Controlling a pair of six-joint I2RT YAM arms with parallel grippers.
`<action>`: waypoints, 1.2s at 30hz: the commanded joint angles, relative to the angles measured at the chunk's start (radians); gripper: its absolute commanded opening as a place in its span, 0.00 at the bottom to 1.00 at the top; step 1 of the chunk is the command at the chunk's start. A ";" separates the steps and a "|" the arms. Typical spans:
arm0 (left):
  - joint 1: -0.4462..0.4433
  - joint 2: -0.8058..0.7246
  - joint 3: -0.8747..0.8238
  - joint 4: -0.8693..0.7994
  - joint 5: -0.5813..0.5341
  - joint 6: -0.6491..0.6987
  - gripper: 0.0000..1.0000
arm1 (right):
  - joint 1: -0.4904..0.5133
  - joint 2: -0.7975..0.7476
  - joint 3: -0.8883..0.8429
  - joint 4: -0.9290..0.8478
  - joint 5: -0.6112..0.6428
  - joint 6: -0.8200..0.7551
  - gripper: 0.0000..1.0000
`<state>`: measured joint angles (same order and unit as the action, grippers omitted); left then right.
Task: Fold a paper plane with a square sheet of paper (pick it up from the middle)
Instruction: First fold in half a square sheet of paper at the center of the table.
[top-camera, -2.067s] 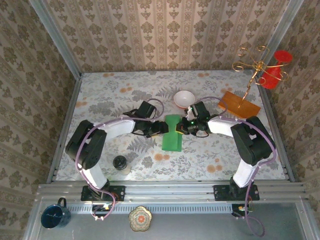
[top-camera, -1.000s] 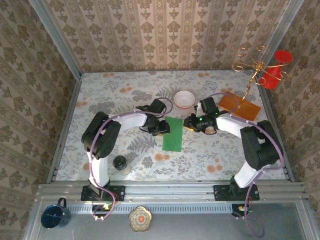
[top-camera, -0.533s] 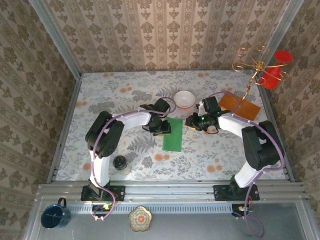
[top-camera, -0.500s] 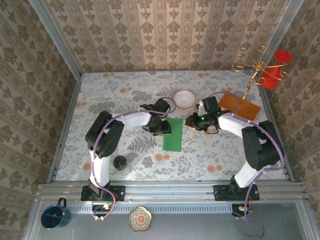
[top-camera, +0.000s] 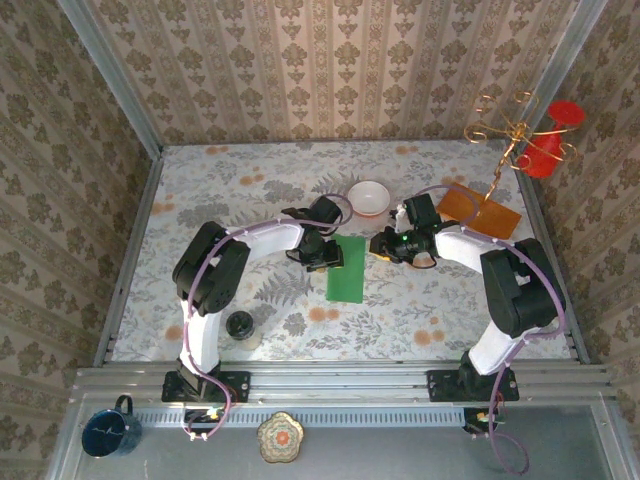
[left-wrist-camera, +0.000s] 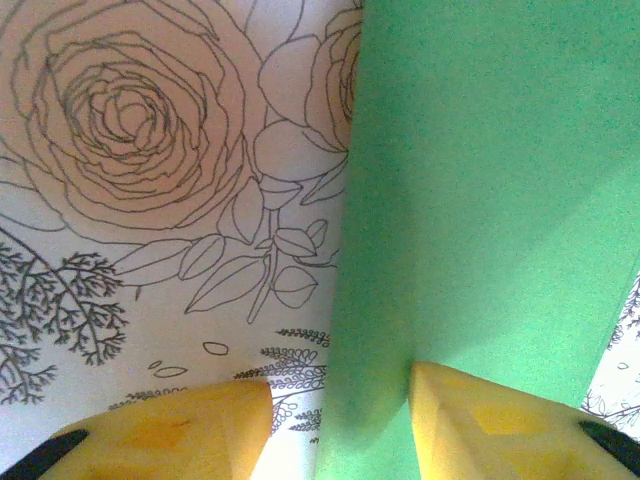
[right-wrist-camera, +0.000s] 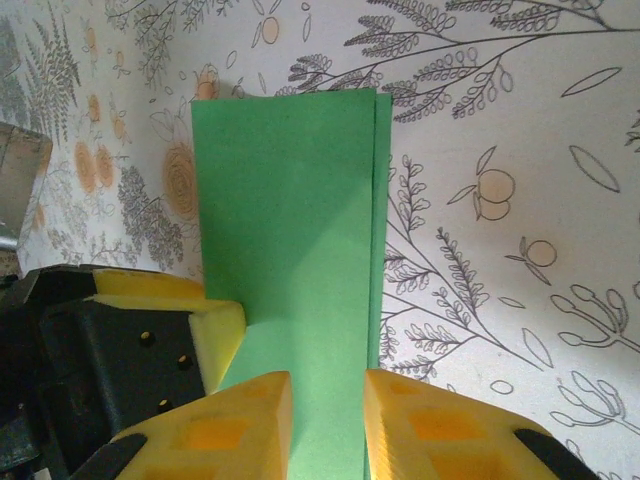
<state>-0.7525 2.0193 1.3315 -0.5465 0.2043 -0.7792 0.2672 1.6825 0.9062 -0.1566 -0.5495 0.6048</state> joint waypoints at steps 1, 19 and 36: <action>-0.052 0.215 -0.082 0.002 0.037 -0.011 0.47 | 0.004 0.024 -0.015 0.035 -0.055 0.000 0.26; -0.060 0.256 -0.054 0.005 0.056 0.043 0.47 | 0.021 0.058 -0.022 0.071 -0.084 0.015 0.23; -0.064 0.274 -0.058 0.014 0.061 0.068 0.49 | 0.036 0.086 -0.013 0.073 -0.090 0.018 0.22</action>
<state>-0.7578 2.0491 1.3762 -0.5976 0.2043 -0.7326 0.2974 1.7500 0.8944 -0.0937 -0.6136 0.6090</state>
